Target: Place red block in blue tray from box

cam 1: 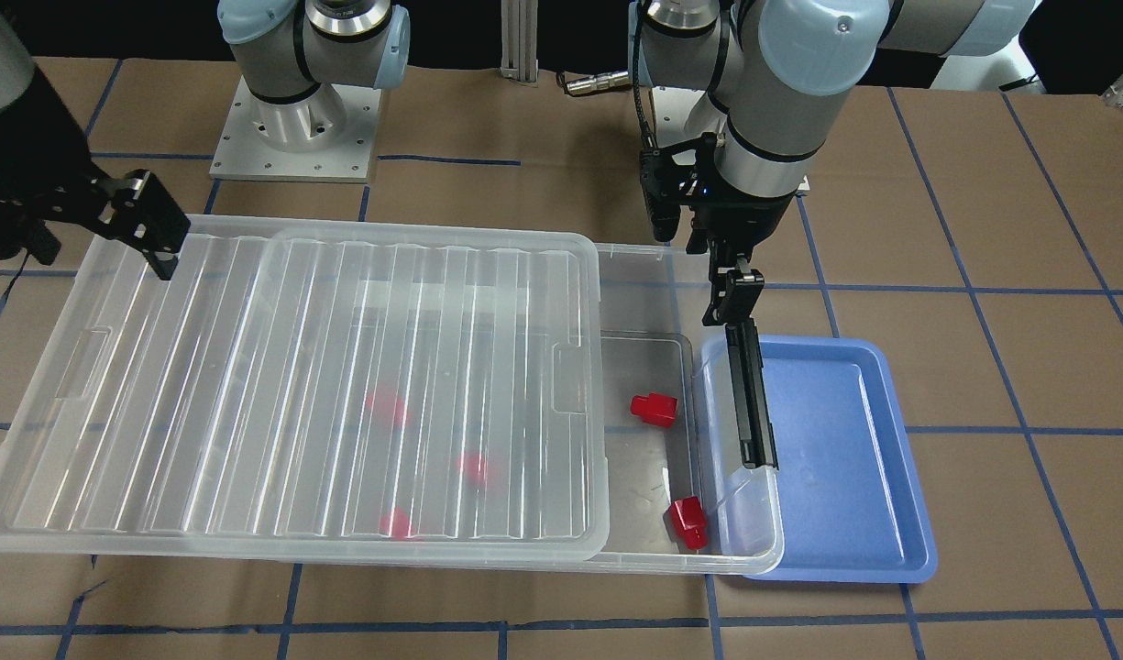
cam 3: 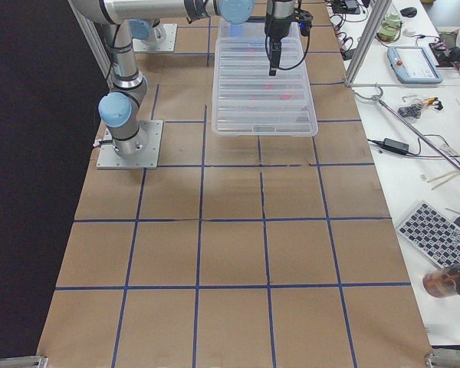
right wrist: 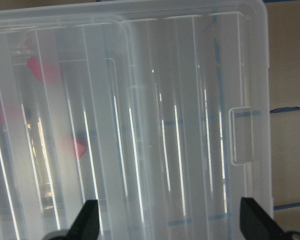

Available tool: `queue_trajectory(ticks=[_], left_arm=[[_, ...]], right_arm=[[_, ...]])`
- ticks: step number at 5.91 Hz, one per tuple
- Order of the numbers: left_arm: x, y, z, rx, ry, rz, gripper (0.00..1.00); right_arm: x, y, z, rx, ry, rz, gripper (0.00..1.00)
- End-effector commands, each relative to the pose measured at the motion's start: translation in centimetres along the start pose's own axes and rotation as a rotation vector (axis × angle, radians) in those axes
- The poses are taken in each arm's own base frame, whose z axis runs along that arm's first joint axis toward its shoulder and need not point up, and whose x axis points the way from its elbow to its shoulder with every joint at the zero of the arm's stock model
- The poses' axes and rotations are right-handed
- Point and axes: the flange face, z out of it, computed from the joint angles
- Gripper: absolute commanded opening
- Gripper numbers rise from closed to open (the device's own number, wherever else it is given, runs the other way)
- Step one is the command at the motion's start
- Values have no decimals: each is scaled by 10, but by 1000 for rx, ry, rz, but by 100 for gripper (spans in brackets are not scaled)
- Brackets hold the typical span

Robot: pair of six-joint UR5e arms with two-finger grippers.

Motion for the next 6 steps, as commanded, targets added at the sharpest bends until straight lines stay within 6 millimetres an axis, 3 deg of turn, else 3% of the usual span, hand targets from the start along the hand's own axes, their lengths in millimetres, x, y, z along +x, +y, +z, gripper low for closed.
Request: queue_trajectory(ticks=[1,2,6], left_arm=[[-18,-28,34,-5,-29,53,98],[-22,-29,54,-5,-28,53,98],[-46,-8,92,1,-14,0,97]], right_arm=[[-32,10,2,-18,-49,39,100],[-33,13,4,-37,-50,36,100],[-36,24,9,-97,-37,13,100]])
